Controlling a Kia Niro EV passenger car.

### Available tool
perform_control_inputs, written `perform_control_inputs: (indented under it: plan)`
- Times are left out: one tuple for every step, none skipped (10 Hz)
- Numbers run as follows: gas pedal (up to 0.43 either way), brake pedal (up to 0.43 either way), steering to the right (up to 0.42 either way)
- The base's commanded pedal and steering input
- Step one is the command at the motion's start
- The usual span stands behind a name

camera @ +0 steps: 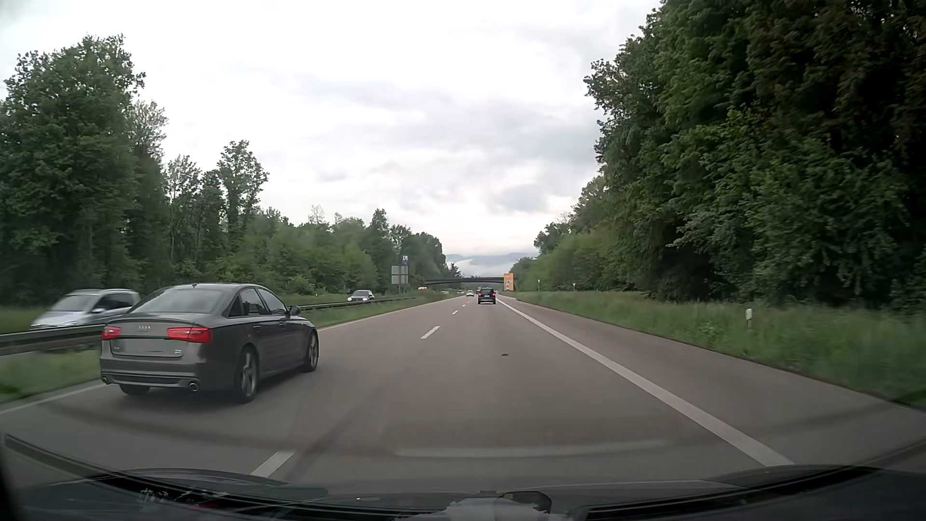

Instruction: Follow the waypoints while adhering to traffic rules and regulations

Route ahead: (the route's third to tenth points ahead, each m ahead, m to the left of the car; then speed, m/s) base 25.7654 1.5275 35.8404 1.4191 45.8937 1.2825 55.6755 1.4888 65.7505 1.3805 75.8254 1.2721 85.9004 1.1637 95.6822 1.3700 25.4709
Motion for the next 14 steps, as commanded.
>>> perform_control_inputs:
  plan:
    - [0.150,0.000,0.001]
    - [0.150,0.000,0.001]
    - [0.157,0.000,0.001]
    - [0.157,0.000,0.001]
    - [0.157,0.000,0.001]
    - [0.157,0.000,0.001]
    - [0.157,0.000,0.001]
    - [0.157,0.000,0.001]
    - [0.157,0.000,0.001]
    - [0.157,0.000,0.001]
    - [0.157,0.000,0.001]
    - [0.157,0.000,0.001]
    - [0.157,0.000,0.001]
    - [0.157,0.000,0.001]
